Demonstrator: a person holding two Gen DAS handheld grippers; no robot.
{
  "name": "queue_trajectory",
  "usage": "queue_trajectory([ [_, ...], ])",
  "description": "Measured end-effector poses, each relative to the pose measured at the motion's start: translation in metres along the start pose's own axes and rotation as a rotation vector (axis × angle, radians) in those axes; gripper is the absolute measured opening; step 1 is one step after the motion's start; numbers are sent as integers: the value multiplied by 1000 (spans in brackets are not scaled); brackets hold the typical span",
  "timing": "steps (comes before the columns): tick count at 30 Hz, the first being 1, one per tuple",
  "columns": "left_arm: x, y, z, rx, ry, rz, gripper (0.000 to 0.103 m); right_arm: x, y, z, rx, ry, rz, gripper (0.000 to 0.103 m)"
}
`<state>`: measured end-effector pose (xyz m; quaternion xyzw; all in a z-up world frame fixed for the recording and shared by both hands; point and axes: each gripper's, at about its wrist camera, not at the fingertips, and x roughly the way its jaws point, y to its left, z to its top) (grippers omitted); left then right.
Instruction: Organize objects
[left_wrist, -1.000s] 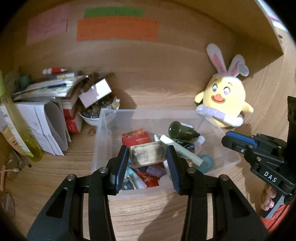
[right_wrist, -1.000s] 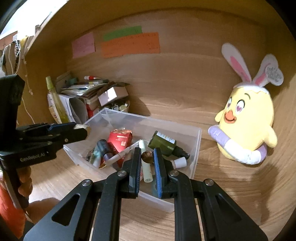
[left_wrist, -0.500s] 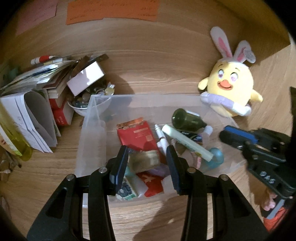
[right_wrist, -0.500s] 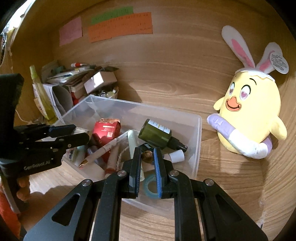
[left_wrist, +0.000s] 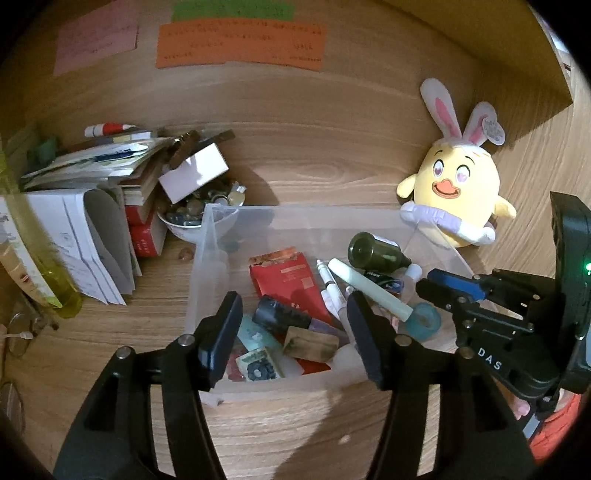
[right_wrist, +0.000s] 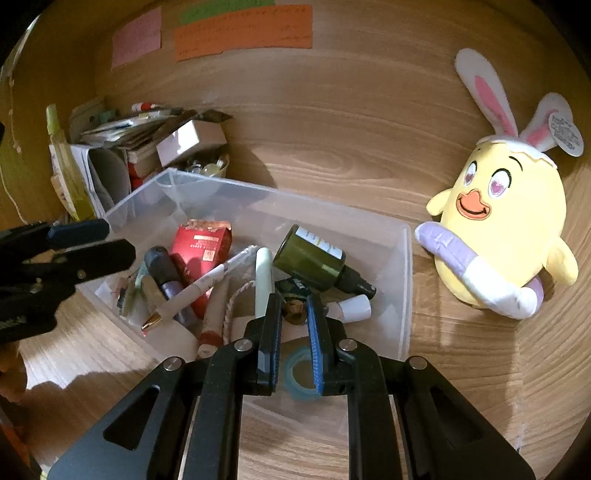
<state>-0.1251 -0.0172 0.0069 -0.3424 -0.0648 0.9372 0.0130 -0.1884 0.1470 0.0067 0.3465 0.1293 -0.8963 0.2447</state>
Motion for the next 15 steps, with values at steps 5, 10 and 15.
queue_trajectory([
  [5, -8, 1, -1, -4, -10, -2, 61, -10, 4, -1, -15, -14, 0, 29],
  [10, -20, 0, -4, 0, -36, 7, 67, -27, 4, -1, -5, -43, 11, 39],
  [15, -31, -1, -10, -3, -56, 21, 79, -47, 0, -6, 14, -75, 10, 56],
])
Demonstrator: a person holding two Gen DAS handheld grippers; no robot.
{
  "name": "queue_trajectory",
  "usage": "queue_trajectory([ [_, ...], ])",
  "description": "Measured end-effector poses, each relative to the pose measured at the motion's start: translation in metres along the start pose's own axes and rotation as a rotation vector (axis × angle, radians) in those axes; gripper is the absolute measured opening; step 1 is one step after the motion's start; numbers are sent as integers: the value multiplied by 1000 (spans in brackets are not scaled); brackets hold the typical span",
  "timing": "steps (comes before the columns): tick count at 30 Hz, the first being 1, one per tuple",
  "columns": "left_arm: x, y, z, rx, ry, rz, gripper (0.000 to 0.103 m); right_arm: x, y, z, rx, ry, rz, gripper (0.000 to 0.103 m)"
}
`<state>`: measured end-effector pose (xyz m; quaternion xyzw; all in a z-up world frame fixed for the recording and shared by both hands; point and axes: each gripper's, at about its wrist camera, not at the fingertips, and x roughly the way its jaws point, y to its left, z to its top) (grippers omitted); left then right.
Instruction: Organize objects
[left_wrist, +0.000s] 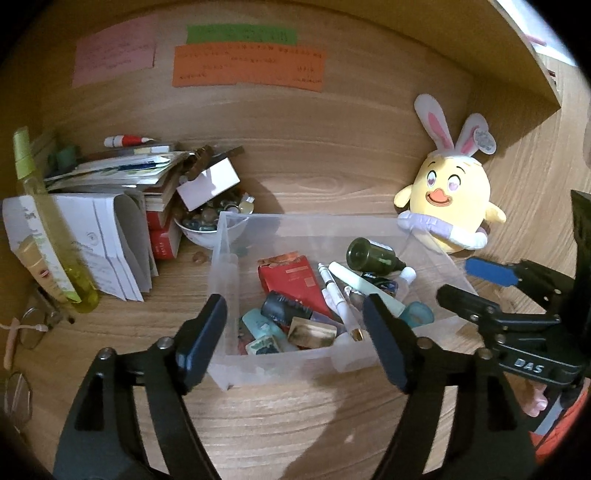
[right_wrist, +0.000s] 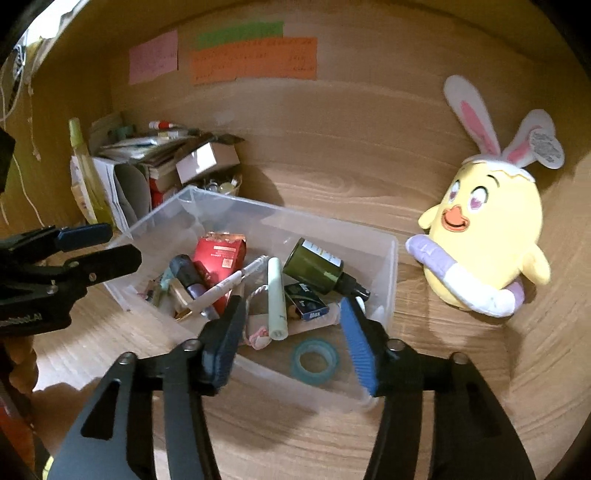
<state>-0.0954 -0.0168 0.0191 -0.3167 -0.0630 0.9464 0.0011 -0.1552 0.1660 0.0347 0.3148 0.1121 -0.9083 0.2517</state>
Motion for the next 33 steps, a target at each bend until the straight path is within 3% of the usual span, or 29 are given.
queue_trajectory([
  [6, -7, -2, -7, -8, -10, 18, 91, -24, -3, -8, 5, -41, -7, 76],
  [14, -16, -10, -18, 13, -29, 56, 96, -43, -2, -20, 13, -70, -9, 88],
  [33, -31, -21, -33, 20, -30, 44, 98, -49, -10, -41, 60, -37, -2, 91],
])
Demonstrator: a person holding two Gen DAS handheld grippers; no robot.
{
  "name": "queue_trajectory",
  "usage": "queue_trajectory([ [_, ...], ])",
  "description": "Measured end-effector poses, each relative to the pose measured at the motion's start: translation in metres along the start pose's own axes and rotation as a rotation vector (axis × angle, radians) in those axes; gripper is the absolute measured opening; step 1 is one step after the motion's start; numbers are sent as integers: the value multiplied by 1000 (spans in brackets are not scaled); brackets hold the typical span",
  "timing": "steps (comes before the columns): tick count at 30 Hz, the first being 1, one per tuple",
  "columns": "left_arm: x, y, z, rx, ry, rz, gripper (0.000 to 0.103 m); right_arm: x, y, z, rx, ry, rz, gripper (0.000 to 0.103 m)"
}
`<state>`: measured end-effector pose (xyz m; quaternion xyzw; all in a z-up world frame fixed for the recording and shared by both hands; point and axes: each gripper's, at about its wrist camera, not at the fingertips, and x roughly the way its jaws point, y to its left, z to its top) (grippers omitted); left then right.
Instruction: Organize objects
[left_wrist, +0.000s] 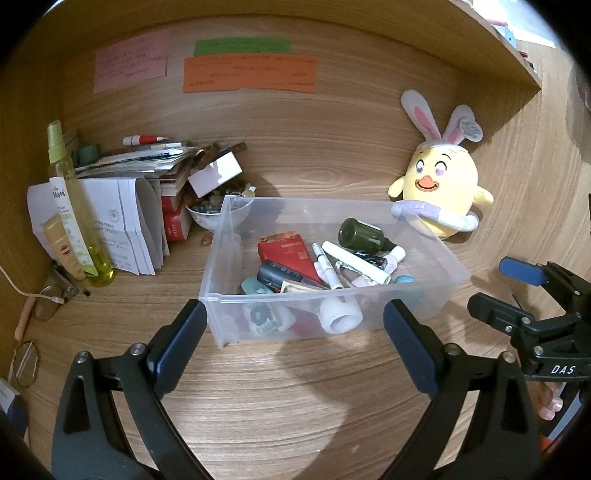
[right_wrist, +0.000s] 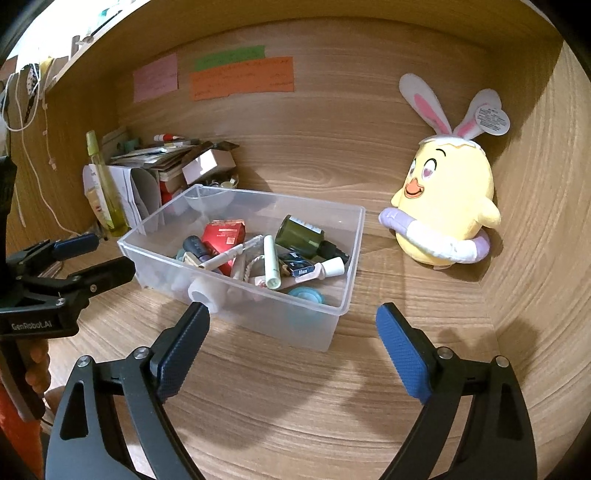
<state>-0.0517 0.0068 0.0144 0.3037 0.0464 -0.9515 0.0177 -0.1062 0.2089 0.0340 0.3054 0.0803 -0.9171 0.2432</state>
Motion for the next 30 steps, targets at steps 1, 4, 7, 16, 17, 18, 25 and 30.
queue_trajectory([
  [1, 0, -1, 0, 2, -1, 0, 98, 0, 0, 0, -1, -1, 0, 91],
  [4, 0, -2, 1, 5, -2, 1, 98, -2, 0, 0, -3, -4, 0, 91],
  [7, 0, -2, 1, 5, -1, 2, 98, -3, -1, 0, -3, -5, 1, 91],
  [16, 1, -3, 1, -1, 1, -8, 98, -4, 1, 0, -8, -4, 2, 91],
  [17, 0, -3, 1, -1, 0, -9, 98, -4, 2, 0, -9, -6, 2, 91],
  [18, 0, -3, 2, 1, -3, -11, 98, -5, 2, 0, -10, -7, 2, 91],
  [25, -4, -4, 5, 10, -14, -18, 98, -6, 3, 2, -16, -13, 3, 91],
  [30, -6, -4, 5, 13, -20, -25, 98, -5, 3, 2, -19, -12, 6, 91],
])
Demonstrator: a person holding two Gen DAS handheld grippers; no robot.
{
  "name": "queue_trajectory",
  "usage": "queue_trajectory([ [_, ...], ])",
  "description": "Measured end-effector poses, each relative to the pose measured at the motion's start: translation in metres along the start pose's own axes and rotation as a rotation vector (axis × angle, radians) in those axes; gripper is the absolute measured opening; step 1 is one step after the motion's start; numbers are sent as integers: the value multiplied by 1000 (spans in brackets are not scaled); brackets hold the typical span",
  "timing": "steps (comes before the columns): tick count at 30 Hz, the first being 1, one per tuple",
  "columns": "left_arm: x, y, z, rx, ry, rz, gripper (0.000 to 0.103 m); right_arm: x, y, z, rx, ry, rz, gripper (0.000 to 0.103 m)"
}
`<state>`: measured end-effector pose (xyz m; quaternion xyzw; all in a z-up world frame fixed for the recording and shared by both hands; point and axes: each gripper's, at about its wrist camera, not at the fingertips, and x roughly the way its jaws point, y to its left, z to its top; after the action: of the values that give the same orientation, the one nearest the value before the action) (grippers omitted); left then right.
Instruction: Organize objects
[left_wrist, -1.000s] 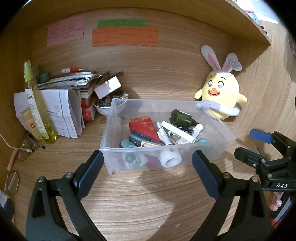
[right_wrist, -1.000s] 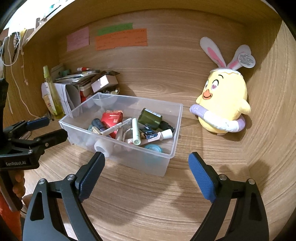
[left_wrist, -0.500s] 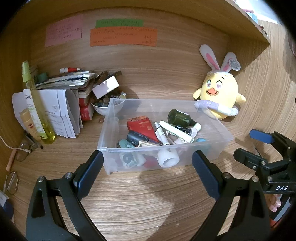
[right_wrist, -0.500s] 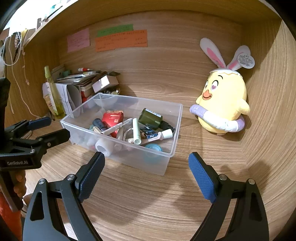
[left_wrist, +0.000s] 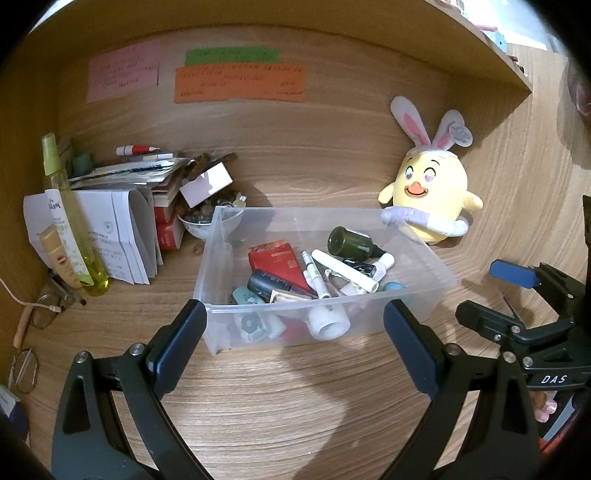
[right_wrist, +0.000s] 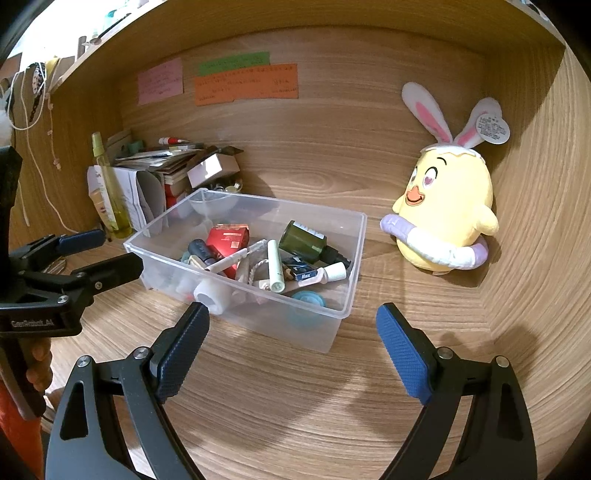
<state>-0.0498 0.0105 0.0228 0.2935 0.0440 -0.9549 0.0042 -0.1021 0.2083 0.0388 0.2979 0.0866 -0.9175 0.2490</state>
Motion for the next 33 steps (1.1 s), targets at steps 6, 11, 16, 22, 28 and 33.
queue_trajectory([
  [6, -1, -2, -1, 4, -1, 2, 98, 1, 0, -1, 4, 2, 5, 91],
  [11, -1, -3, -2, 7, 4, -4, 98, 1, -1, -1, 5, 4, 9, 91],
  [16, -2, -4, -3, 15, -1, -13, 98, 1, -1, -1, 5, 4, 8, 91],
  [22, -2, -5, -3, 17, -1, -20, 98, -1, -1, 0, 15, -3, 17, 91],
  [28, 1, -1, -2, -10, 21, -39, 98, -2, -1, 1, 15, -8, 22, 91],
  [33, 2, 3, -3, -33, 27, -43, 98, -1, -2, 0, 19, -3, 26, 91],
])
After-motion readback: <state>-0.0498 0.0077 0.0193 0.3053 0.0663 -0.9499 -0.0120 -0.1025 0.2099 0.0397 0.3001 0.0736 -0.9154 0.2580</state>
